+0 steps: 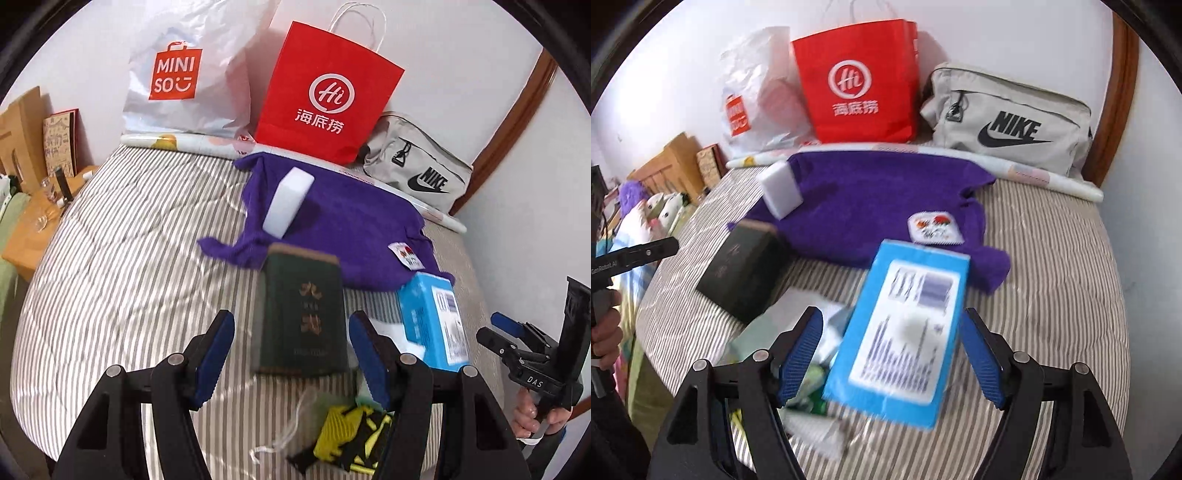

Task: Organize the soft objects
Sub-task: 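Grasp the white crumpled cloth with the right tool while the left tool grasps the white glove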

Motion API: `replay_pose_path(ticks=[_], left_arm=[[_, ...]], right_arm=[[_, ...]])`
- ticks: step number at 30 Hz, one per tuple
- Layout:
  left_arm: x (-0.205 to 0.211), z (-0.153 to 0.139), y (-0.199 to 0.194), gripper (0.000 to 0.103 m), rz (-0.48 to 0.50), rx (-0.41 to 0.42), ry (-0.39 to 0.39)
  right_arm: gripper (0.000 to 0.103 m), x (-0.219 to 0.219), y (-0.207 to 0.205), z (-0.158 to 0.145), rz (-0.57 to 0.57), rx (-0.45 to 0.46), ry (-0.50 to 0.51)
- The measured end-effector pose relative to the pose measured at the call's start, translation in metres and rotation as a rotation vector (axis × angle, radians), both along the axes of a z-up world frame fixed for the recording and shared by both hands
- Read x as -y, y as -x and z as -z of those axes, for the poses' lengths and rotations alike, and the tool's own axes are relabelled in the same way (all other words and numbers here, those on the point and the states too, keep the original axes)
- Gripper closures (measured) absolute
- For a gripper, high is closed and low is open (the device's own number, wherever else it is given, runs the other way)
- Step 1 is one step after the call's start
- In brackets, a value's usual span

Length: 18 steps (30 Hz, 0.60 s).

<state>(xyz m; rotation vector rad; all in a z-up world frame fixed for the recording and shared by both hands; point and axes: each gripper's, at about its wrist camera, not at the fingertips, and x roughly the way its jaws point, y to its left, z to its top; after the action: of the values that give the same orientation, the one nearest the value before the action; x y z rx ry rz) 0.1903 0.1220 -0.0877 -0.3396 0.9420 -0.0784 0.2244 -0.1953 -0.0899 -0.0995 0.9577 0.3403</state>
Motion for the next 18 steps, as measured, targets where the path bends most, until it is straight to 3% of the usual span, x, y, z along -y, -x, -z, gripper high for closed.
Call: replay_pose_path(ticks=[8, 18], left_arm=[[0.015, 0.016, 0.045, 0.041, 0.031, 0.000, -0.003], [0.039, 0.051, 0.067, 0.041, 0.096, -0.057, -0.011]], right_arm=[[0.027, 0.003, 0.046, 0.000, -0.014, -0.003, -0.053], [0.025, 0.004, 0.088, 0.015, -0.025, -0.044, -0.028]])
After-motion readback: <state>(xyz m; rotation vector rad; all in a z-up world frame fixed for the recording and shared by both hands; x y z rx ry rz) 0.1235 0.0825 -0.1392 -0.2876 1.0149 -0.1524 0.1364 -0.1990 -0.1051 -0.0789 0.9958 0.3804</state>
